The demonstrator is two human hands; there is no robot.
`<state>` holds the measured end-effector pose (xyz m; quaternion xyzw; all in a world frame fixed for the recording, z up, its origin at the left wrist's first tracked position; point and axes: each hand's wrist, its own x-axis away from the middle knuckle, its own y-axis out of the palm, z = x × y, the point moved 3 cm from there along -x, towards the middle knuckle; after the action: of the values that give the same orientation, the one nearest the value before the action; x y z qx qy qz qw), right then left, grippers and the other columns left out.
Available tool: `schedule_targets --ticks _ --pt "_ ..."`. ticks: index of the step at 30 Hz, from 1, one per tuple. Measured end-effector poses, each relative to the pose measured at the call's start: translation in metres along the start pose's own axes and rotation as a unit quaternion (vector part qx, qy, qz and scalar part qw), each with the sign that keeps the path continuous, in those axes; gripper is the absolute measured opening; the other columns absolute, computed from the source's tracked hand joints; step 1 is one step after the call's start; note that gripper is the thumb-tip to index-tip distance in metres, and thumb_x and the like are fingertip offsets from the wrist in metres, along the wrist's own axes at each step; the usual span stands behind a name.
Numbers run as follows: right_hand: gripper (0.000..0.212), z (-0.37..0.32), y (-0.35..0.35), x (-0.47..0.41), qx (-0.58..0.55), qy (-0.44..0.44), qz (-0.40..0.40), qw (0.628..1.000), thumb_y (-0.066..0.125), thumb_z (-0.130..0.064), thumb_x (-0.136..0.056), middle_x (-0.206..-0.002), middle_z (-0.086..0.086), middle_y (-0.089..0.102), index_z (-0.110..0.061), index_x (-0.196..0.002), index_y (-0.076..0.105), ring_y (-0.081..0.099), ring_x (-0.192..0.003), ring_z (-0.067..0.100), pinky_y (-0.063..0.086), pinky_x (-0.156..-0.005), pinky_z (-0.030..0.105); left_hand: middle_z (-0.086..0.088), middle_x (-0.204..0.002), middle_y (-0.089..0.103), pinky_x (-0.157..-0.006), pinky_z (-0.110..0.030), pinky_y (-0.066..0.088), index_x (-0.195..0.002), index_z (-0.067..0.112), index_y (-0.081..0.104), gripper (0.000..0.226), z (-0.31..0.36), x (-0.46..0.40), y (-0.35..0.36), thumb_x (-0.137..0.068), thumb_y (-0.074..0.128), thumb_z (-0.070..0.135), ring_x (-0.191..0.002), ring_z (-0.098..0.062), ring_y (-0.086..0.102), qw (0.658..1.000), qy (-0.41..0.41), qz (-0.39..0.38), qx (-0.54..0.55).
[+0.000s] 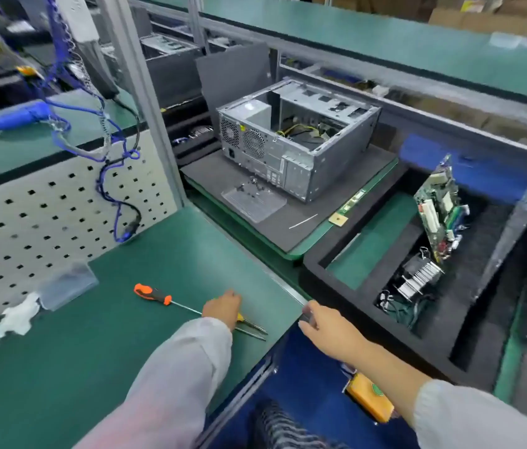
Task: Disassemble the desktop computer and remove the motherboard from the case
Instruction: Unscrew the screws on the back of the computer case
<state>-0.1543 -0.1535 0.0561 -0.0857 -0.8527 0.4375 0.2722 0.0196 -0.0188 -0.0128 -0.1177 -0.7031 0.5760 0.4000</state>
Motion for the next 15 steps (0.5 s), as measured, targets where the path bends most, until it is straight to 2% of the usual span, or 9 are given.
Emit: schedule_targets --ticks 3,8,11,13,14,15 --pt "0.037 0.001 0.002 -0.005 -0.009 0.015 0.002 1.000 0.045 -0.035 -0.097 -0.099 0.001 0.062 -0.015 -0.128 0.045 0.059 -0.090 0.017 0.049 -0.078 0.033 -0.009 -0.124 0.047 -0.082 -0.038 0.047 -0.118 0.012 0.051 0.031 -0.006 -0.013 0.003 -0.091 0.045 0.001 -0.110 -0.029 0.058 0.999 0.034 -0.015 -0.023" --pt "0.035 0.002 0.005 -0.012 -0.016 0.027 -0.002 1.000 0.046 -0.035 -0.097 -0.093 0.000 0.063 -0.015 -0.126 0.046 0.060 -0.085 0.017 0.049 -0.075 0.034 -0.007 -0.126 0.046 -0.086 -0.037 0.046 -0.120 0.014 0.052 0.036 -0.008 -0.030 0.004 -0.086 0.053 0.002 -0.119 -0.027 0.049 0.999 0.032 -0.026 -0.028" --pt "0.034 0.002 0.004 -0.015 -0.015 0.035 -0.005 0.999 0.046 -0.035 -0.096 -0.096 0.001 0.063 -0.016 -0.125 0.047 0.060 -0.086 0.017 0.050 -0.076 0.034 -0.007 -0.122 0.051 -0.083 -0.035 0.046 -0.115 0.016 0.053 0.025 -0.006 -0.032 0.000 -0.091 0.050 0.010 -0.114 -0.027 0.052 0.999 0.036 -0.009 -0.019" --pt "0.033 0.004 0.001 -0.016 -0.022 0.039 -0.004 0.999 0.046 -0.035 -0.096 -0.099 -0.001 0.062 -0.018 -0.124 0.048 0.059 -0.087 0.016 0.050 -0.077 0.032 -0.004 -0.109 0.060 -0.075 -0.032 0.045 -0.096 0.019 0.052 0.006 -0.003 -0.031 -0.014 -0.090 0.052 0.021 -0.102 -0.027 0.058 0.997 0.001 0.044 0.067" --pt "0.032 0.005 -0.001 -0.017 -0.027 0.042 -0.004 0.999 0.046 -0.035 -0.096 -0.099 -0.002 0.062 -0.018 -0.123 0.048 0.058 -0.087 0.015 0.050 -0.077 0.032 -0.004 -0.098 0.063 -0.070 -0.030 0.044 -0.090 0.019 0.051 0.006 0.000 -0.029 -0.025 -0.088 0.055 0.024 -0.092 -0.028 0.060 0.983 -0.032 0.076 0.167" --pt "0.031 0.005 -0.003 -0.017 -0.037 0.043 -0.003 0.998 0.046 -0.034 -0.096 -0.099 -0.002 0.061 -0.018 -0.122 0.049 0.057 -0.087 0.015 0.049 -0.077 0.031 -0.005 -0.087 0.064 -0.065 -0.027 0.044 -0.087 0.016 0.054 0.008 0.005 -0.027 -0.036 -0.086 0.059 0.022 -0.081 -0.027 0.061 0.946 -0.061 0.091 0.305"
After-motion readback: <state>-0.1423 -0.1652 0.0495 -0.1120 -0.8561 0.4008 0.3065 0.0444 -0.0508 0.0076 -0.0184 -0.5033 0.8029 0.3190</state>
